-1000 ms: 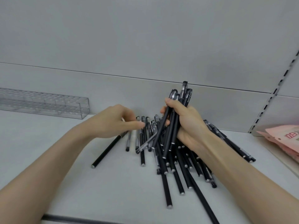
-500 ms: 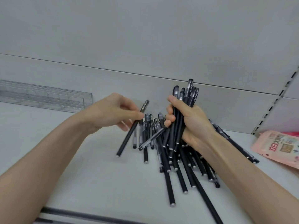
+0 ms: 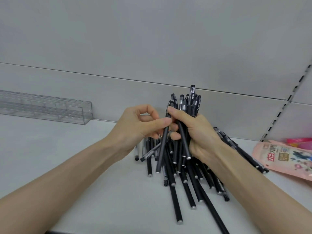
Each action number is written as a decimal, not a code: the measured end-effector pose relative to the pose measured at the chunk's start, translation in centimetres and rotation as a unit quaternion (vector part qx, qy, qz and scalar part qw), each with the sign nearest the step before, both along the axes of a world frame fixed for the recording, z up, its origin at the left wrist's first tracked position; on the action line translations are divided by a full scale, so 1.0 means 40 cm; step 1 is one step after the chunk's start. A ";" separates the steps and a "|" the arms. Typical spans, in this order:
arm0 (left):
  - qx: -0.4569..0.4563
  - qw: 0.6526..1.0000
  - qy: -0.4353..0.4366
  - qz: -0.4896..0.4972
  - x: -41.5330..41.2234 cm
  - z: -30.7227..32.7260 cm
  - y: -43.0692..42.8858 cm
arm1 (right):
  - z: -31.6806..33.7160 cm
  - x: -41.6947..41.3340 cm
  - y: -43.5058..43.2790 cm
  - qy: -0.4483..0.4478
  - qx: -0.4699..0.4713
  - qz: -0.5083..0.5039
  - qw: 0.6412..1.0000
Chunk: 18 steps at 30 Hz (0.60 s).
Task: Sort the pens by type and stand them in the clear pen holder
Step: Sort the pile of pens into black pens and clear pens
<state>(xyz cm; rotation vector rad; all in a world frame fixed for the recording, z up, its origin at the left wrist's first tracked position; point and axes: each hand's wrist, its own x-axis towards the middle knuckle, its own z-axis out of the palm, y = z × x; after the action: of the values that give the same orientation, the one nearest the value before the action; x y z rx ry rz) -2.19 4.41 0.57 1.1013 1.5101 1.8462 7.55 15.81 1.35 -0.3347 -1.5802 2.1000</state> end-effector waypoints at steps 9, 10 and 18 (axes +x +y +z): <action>-0.100 0.984 0.128 0.079 -0.073 -0.011 -0.016 | 0.011 0.006 0.020 -0.010 0.021 -0.031 0.999; -0.124 0.973 0.159 0.113 -0.093 -0.023 -0.013 | 0.009 0.005 0.025 -0.014 0.023 -0.031 0.999; -0.307 0.882 0.321 0.155 -0.097 -0.065 0.026 | -0.004 -0.005 0.006 -0.048 0.045 -0.039 0.997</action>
<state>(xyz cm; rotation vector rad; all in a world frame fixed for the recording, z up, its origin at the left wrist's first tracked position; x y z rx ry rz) -6.06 5.47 -2.03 1.2420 2.5466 1.0207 7.34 16.06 1.20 -0.4648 -1.6836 1.9737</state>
